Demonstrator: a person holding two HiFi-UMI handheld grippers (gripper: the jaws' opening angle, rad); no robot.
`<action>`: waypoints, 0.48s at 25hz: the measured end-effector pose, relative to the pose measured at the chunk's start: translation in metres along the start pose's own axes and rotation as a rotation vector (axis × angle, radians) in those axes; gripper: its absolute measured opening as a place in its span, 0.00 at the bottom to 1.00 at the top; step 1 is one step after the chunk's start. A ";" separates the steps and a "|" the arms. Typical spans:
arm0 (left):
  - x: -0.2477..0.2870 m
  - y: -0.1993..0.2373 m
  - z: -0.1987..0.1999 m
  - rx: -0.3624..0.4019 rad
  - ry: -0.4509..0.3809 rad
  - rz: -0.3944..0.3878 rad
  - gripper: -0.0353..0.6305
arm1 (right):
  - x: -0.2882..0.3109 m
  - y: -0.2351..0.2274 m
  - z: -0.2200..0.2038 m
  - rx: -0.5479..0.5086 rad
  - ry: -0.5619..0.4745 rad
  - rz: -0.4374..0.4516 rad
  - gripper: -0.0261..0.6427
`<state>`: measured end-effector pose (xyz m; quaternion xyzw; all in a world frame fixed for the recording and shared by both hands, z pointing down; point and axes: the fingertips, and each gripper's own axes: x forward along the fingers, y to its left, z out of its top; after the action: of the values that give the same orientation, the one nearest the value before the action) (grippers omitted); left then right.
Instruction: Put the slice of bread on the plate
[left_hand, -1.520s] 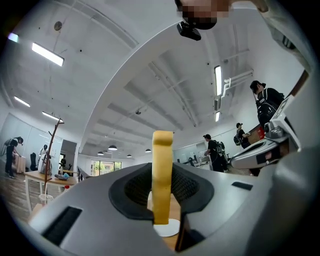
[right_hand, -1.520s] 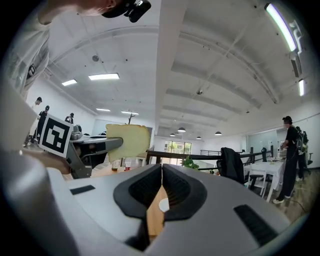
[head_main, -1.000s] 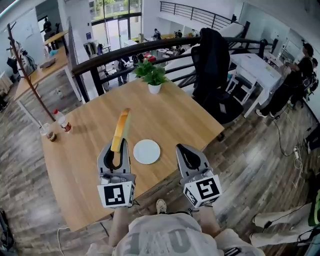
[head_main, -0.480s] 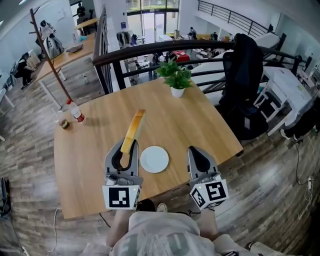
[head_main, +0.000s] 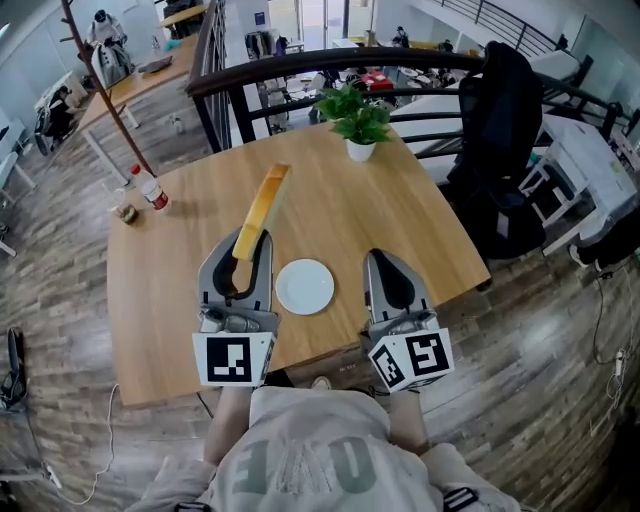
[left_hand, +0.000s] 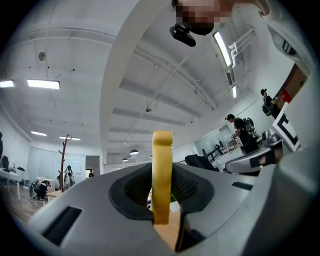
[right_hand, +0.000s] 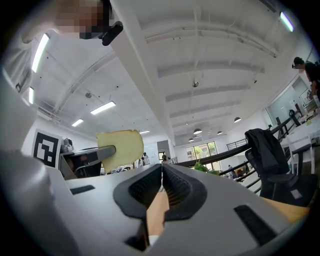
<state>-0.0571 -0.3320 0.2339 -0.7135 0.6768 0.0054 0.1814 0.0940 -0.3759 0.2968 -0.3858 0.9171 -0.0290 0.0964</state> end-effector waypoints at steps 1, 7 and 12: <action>-0.002 -0.002 0.000 0.000 0.013 0.001 0.19 | -0.001 0.001 0.000 0.001 0.001 0.007 0.07; -0.001 0.015 0.008 -0.042 -0.063 0.012 0.19 | 0.014 0.012 0.002 0.031 -0.032 0.046 0.07; 0.003 0.028 -0.013 -0.067 -0.016 0.037 0.19 | 0.020 0.019 0.000 -0.003 -0.001 0.055 0.07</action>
<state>-0.0866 -0.3389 0.2382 -0.7066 0.6876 0.0374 0.1627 0.0668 -0.3768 0.2912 -0.3604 0.9274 -0.0246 0.0970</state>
